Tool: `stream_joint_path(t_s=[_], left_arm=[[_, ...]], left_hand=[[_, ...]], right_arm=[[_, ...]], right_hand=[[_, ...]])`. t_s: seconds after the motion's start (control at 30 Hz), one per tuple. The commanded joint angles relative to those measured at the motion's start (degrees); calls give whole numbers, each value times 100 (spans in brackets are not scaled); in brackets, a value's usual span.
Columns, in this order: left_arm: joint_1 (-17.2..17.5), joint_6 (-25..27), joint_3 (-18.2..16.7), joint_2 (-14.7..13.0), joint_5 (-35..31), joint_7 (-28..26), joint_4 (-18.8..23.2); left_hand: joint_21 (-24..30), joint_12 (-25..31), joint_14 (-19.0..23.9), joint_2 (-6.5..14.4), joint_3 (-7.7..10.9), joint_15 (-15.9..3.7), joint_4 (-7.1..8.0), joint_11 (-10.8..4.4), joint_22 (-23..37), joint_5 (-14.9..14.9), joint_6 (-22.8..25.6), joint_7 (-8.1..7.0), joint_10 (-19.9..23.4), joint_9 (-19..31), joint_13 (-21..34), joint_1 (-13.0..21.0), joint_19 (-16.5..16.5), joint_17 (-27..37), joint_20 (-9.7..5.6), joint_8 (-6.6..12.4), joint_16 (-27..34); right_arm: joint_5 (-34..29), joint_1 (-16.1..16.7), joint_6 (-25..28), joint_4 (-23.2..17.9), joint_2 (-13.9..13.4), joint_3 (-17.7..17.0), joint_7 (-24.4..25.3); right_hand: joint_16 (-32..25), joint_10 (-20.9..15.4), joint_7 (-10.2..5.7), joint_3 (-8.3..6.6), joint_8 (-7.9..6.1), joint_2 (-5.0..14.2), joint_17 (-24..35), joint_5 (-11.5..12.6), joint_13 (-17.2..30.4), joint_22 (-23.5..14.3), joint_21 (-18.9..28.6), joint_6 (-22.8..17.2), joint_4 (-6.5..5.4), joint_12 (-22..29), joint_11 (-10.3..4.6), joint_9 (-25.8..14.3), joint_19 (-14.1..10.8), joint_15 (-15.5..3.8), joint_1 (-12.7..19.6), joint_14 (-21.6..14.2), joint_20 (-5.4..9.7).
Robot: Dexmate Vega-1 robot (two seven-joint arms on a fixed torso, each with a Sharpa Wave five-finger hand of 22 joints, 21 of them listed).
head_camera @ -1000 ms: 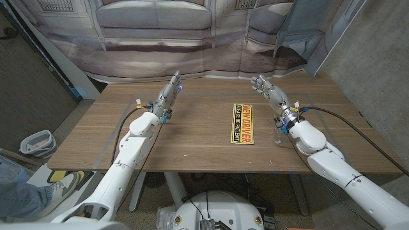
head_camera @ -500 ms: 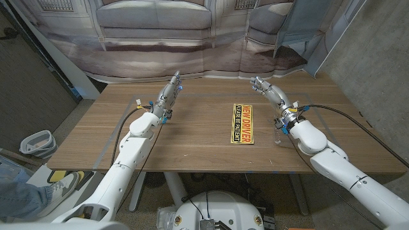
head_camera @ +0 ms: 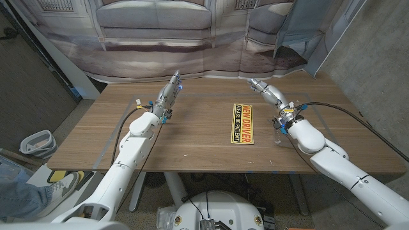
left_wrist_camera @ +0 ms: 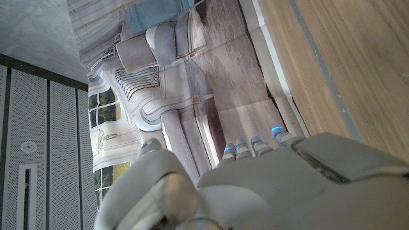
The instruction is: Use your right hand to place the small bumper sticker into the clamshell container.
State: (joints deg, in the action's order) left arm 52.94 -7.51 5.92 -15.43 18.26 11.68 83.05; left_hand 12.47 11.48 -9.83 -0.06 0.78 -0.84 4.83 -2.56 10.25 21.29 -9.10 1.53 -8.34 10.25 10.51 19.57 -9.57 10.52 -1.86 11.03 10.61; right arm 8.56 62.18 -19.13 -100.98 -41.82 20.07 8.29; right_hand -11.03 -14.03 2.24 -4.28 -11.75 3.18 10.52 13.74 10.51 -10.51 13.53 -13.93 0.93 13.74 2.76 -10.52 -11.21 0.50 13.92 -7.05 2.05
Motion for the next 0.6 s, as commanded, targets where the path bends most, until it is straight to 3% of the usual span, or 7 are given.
stream_joint_path(t_s=[0.03, 0.6], left_arm=[[-32, -29, -10, 1, 21, 32, -41], [24, 14, -8, -4, -10, -33, 55]], left_hand=[[-36, 21, -10, 20, -34, 43, -2, -4, 25, -4, 24, -1, 19, 33, 12, 49, -154, 13, -352, 33, 37], [-37, 19, 5, 28, -49, 39, -3, -7, 25, -7, 31, -2, 24, 32, 12, 57, -143, 13, -347, 31, 39]], right_arm=[[-423, -33, 231, -181, -73, 78, 114], [-942, -17, 483, -444, -219, 137, 226]], right_hand=[[11, 3, -42, -8, 15, -2, 26, -34, 23, -21, -23, -8, 39, -24, -25, -34, -53, -37, 67, -25, 172], [15, 1, -49, -24, 20, 12, 24, -32, 23, -20, -42, -4, 72, -34, -50, -35, -53, -40, 113, -20, 169]])
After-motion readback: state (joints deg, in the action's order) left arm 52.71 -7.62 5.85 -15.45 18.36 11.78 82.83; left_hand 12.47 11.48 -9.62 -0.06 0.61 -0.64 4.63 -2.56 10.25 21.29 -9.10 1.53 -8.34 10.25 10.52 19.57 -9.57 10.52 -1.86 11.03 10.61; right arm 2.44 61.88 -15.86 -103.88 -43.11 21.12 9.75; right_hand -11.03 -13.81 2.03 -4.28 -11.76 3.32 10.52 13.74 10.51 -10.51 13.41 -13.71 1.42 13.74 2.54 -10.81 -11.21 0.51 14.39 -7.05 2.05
